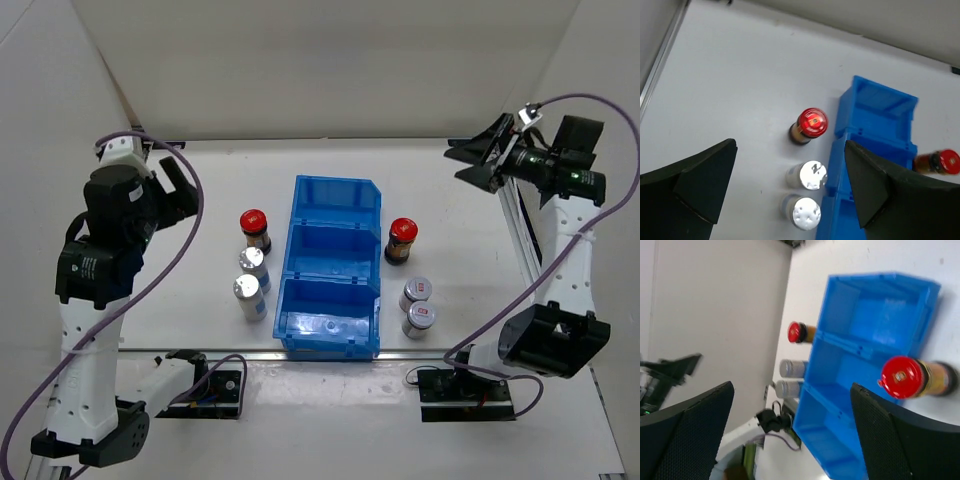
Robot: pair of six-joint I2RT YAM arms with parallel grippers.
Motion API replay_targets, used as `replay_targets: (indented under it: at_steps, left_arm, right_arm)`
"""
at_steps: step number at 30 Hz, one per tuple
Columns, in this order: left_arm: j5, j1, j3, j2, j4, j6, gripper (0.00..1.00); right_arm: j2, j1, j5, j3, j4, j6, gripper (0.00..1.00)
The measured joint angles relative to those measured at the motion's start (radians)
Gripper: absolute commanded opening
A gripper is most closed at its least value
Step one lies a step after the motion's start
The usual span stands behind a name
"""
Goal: Organize the condiment bottles
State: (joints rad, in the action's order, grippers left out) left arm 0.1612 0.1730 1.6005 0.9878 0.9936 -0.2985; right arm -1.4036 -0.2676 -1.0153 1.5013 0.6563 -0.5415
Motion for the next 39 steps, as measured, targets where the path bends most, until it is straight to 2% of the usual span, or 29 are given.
replay_targets:
  at_steps: [3,5,7,8,9,10,11,12,14,16,20,21,23,27,32,35,39]
  left_arm:
    - [0.142,0.0,-0.026,-0.014,0.123,-0.16,0.99]
    - [0.201,0.0,-0.05,-0.032,0.198,-0.248,0.99]
    - [0.209,0.0,-0.075,-0.06,0.228,-0.296,0.99]
    - [0.207,0.0,-0.086,-0.077,0.232,-0.314,0.99]
    - [0.202,0.0,-0.096,-0.093,0.233,-0.329,0.99]
    - [0.198,0.0,-0.104,-0.108,0.229,-0.341,0.99]
    - [0.195,0.0,-0.109,-0.121,0.229,-0.351,0.99]
    - [0.193,0.0,-0.111,-0.13,0.227,-0.36,0.99]
    - [0.189,0.0,-0.111,-0.137,0.224,-0.372,0.99]
    - [0.181,0.0,-0.113,-0.132,0.219,-0.376,0.99]
    - [0.147,0.0,-0.126,-0.112,0.197,-0.382,0.99]
    - [0.14,0.0,-0.135,-0.111,0.192,-0.383,0.99]
    - [0.123,0.0,-0.148,-0.108,0.189,-0.383,0.99]
    - [0.086,0.0,-0.164,-0.098,0.187,-0.377,0.99]
    - [0.061,0.0,-0.183,-0.095,0.194,-0.364,0.99]
    - [0.051,0.0,-0.2,-0.096,0.2,-0.351,0.99]
    - [-0.009,0.0,-0.25,-0.109,0.201,-0.326,0.99]
  right_arm:
    - [0.01,-0.019,0.012,0.073,-0.048,-0.119,1.0]
    - [0.056,-0.064,-0.021,-0.101,-0.394,-0.44,1.0]
    - [0.096,-0.107,0.002,-0.419,-0.888,-0.792,1.0]
    - [0.063,-0.116,0.036,-0.543,-1.096,-0.91,1.0]
    - [0.011,-0.121,0.044,-0.619,-1.239,-1.009,1.0]
    - [-0.08,-0.124,0.035,-0.645,-1.292,-1.1,1.0]
    - [-0.14,-0.124,0.025,-0.64,-1.276,-1.172,1.0]
    - [-0.162,-0.124,0.006,-0.616,-1.183,-1.162,1.0]
    - [-0.154,-0.117,-0.031,-0.431,-0.843,-1.045,1.0]
    - [-0.17,-0.09,-0.01,-0.119,-0.49,-0.76,1.0]
    - [-0.299,0.06,0.219,0.621,0.114,-0.274,1.0]
    - [-0.324,0.109,0.292,0.753,0.19,-0.183,1.0]
    - [-0.333,0.213,0.409,0.879,0.319,-0.047,1.0]
    - [-0.358,0.415,0.649,0.921,0.505,0.123,1.0]
    - [-0.484,0.588,0.874,0.829,0.606,0.197,1.0]
    - [-0.528,0.656,0.949,0.717,0.637,0.216,0.78]
    - [-0.533,0.678,0.992,0.63,0.68,0.209,0.78]
